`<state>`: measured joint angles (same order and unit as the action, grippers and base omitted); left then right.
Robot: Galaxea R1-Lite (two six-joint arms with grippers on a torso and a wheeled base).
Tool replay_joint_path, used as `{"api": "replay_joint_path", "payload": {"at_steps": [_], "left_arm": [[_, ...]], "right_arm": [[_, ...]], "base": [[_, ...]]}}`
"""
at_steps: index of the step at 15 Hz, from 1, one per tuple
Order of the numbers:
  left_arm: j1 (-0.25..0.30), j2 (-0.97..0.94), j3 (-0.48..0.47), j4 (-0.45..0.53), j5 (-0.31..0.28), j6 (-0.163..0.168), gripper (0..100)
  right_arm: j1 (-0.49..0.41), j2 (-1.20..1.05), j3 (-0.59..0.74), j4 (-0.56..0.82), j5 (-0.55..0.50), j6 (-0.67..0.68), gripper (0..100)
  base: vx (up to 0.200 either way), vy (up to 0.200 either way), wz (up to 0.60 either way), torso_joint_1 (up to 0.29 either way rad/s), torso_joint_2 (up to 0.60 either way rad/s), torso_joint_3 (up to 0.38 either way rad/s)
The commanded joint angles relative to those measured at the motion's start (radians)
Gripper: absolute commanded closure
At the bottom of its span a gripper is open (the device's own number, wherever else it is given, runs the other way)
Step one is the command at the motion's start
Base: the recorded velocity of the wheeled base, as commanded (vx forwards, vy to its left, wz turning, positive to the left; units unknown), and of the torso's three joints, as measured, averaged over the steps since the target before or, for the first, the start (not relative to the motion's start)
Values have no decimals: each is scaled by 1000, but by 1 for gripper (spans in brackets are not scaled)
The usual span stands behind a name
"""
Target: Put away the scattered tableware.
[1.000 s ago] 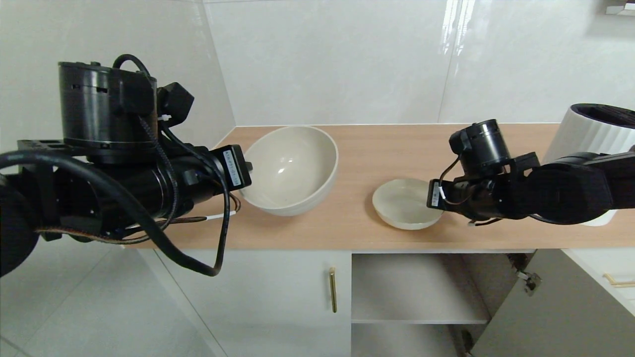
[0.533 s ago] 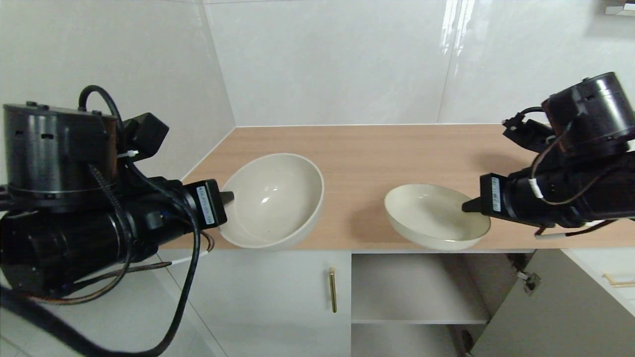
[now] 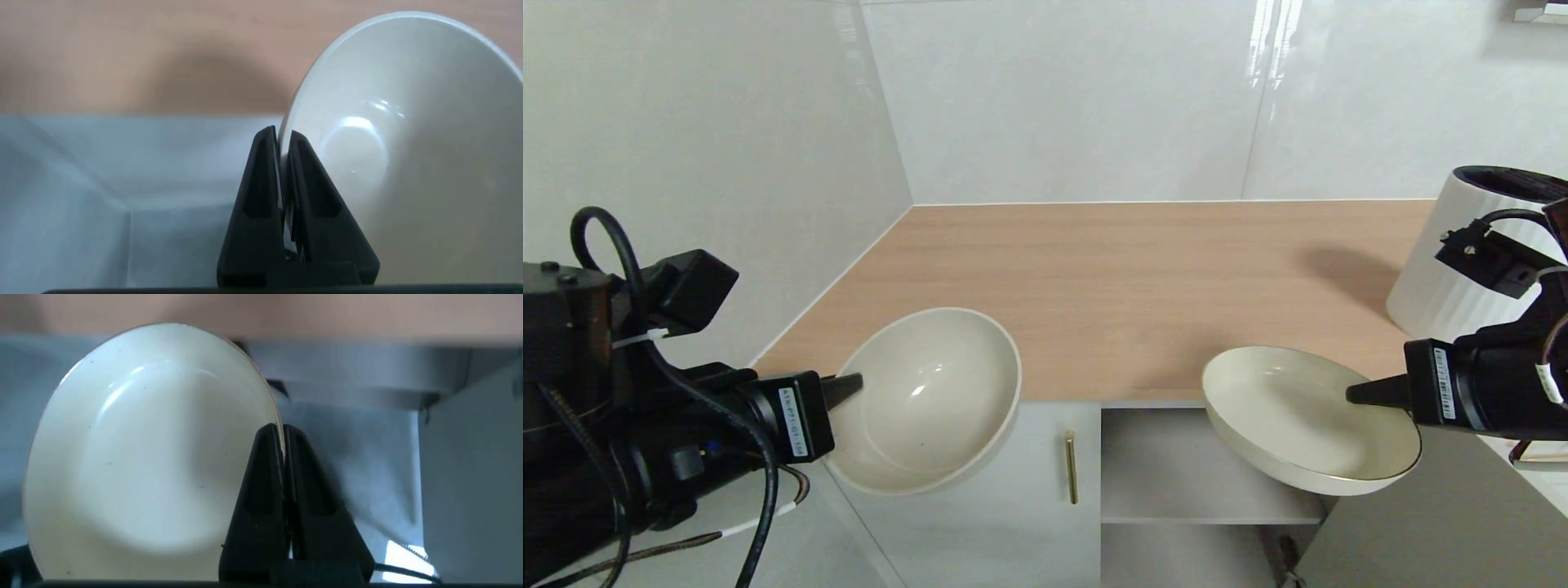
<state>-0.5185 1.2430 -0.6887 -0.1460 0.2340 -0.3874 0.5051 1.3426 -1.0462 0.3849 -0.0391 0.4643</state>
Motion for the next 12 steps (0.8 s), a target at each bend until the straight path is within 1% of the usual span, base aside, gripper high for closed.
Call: {"api": "replay_joint_path", "payload": {"at_steps": [1, 4, 12], "left_arm": [[0, -11, 3, 0, 1, -1, 100], [0, -10, 11, 0, -2, 2, 100], [0, 4, 9, 0, -4, -1, 100]], "right_arm": [[0, -8, 8, 0, 1, 1, 100], [0, 3, 38, -15, -2, -4, 100], [0, 4, 121, -146, -7, -15, 100]], "base": [[-200, 0, 0, -2, 2, 7], [0, 0, 0, 0, 0, 0], [0, 0, 0, 0, 0, 0]]}}
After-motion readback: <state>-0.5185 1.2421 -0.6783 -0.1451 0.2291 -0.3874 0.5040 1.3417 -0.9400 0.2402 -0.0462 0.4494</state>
